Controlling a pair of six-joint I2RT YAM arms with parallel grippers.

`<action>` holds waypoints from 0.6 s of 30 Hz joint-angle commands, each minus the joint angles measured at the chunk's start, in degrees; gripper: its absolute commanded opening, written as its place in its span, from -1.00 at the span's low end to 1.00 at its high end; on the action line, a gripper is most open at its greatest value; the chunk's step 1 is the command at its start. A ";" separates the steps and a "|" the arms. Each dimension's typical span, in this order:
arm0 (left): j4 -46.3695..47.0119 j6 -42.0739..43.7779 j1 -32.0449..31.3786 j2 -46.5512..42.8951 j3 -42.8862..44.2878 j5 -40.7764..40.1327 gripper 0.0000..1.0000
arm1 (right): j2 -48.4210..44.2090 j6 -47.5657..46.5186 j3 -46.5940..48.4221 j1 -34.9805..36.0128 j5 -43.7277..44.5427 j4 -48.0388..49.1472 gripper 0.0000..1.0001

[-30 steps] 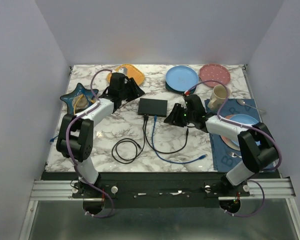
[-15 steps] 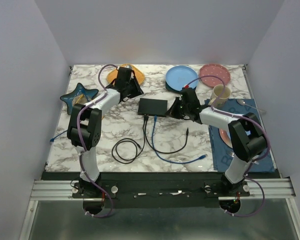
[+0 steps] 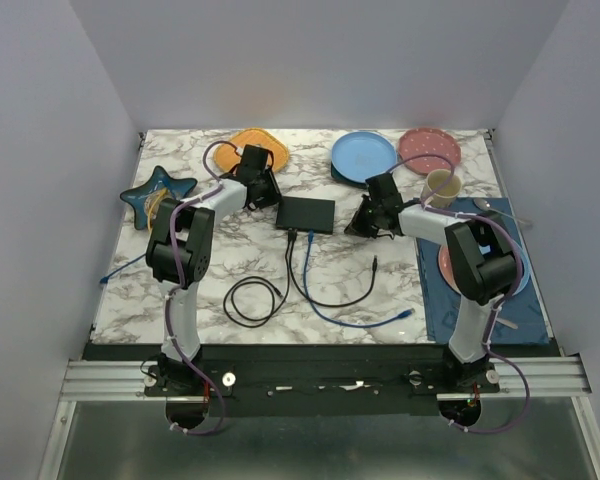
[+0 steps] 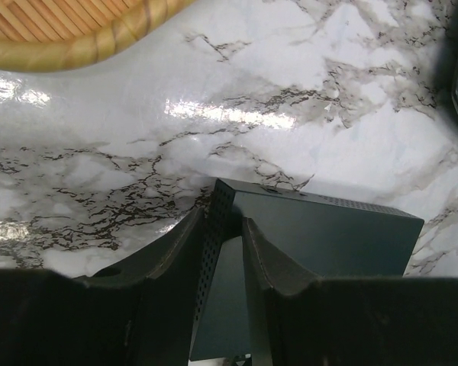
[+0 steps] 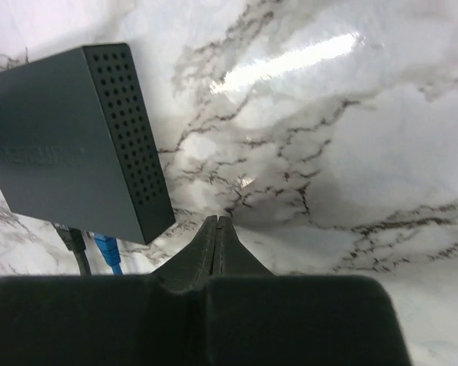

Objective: Pull the plug from the switch port

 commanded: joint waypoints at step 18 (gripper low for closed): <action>8.03 -6.41 -1.18 -7.49 -18.63 5.35 -0.29 | 4.83 -0.93 6.09 -0.02 -2.07 -3.03 -0.99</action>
